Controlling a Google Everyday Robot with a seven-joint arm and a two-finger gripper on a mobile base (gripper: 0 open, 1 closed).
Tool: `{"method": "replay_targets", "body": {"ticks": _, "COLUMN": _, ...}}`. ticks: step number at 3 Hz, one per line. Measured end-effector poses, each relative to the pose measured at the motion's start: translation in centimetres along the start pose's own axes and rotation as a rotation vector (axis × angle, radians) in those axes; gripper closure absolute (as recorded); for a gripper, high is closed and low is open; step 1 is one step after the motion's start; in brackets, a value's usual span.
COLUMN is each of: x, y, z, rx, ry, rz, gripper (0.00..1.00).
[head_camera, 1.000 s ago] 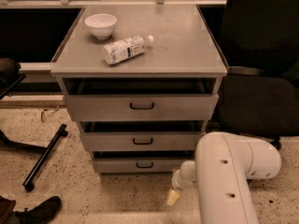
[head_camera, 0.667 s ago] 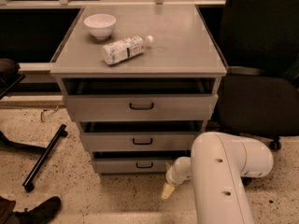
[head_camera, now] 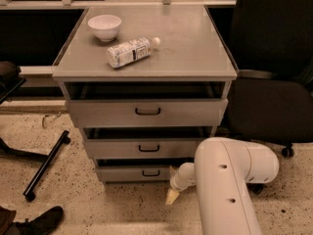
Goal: Open bottom drawer
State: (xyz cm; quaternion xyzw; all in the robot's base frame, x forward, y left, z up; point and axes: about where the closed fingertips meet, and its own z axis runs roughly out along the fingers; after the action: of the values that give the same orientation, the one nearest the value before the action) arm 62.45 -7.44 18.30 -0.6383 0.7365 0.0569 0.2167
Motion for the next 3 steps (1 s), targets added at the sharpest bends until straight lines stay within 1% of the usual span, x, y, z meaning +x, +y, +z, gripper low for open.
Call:
{"method": "replay_targets", "body": {"ticks": 1, "x": -0.5, "y": -1.4, "z": 0.1, "rx": 0.059, "ry": -0.026, "rz": -0.038, "gripper": 0.00}}
{"method": "replay_targets", "body": {"ticks": 2, "x": -1.7, "y": -3.5, "z": 0.1, "rx": 0.135, "ry": -0.041, "rz": -0.104, "gripper": 0.00}}
{"method": "replay_targets", "body": {"ticks": 3, "x": -2.3, "y": -5.1, "z": 0.9, "rx": 0.154, "ry": -0.036, "rz": -0.133, "gripper": 0.00}}
